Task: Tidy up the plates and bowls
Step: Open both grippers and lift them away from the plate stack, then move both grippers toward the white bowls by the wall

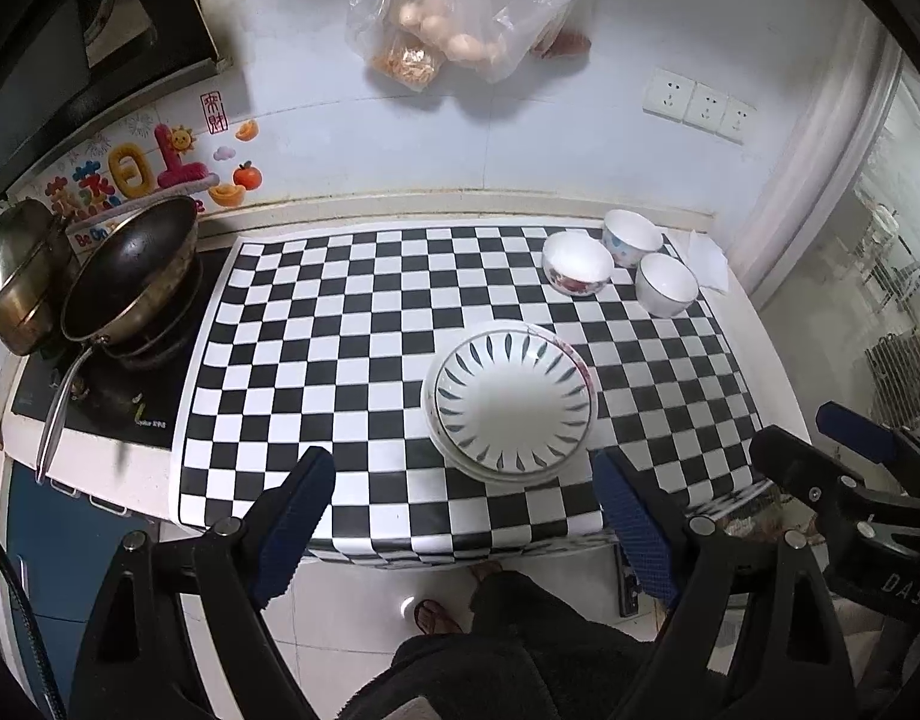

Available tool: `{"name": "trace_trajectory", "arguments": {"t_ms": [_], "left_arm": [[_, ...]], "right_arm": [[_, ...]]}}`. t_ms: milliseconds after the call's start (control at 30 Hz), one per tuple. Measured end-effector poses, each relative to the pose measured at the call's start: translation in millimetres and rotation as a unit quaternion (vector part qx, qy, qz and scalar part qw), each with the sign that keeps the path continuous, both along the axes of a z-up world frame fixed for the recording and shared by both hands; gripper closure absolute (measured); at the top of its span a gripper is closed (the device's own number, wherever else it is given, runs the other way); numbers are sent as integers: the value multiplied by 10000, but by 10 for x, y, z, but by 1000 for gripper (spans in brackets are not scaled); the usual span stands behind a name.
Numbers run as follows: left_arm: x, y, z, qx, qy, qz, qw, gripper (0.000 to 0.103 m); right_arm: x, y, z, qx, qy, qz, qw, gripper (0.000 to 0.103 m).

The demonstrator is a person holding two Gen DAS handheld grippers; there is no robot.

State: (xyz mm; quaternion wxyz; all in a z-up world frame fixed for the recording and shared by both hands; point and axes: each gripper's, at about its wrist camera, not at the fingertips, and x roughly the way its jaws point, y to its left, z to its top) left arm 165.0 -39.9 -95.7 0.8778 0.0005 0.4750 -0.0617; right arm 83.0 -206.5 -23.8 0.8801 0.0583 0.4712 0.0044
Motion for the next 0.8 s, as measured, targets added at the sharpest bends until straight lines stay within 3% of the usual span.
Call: {"name": "trace_trajectory", "arguments": {"t_ms": [133,267,367,567,667,800], "left_arm": [[223,-70,8,-28,-20,75,10000,15],[704,-230,-94,152,67,84,9998,15],[1185,-400,-268,223,334,91,9992,15],[2316,-827,-773,-28,1087,-6,9941,15],[2856,-1012,-1096,-159,1499,-7,9886,15],[3452,-1203,-1552,-149,1956,51,9806,27]], "right_arm": [[140,-156,-33,380,-143,53,9992,15],[479,-450,-168,572,-159,-17,9982,15],[903,-798,-375,784,69,-254,9966,15],[1958,-1399,-792,892,510,-302,9942,15],[2600,-1668,-1082,894,857,-281,9919,22],[3495,-1958,-1600,727,1436,-156,9868,44]]}}
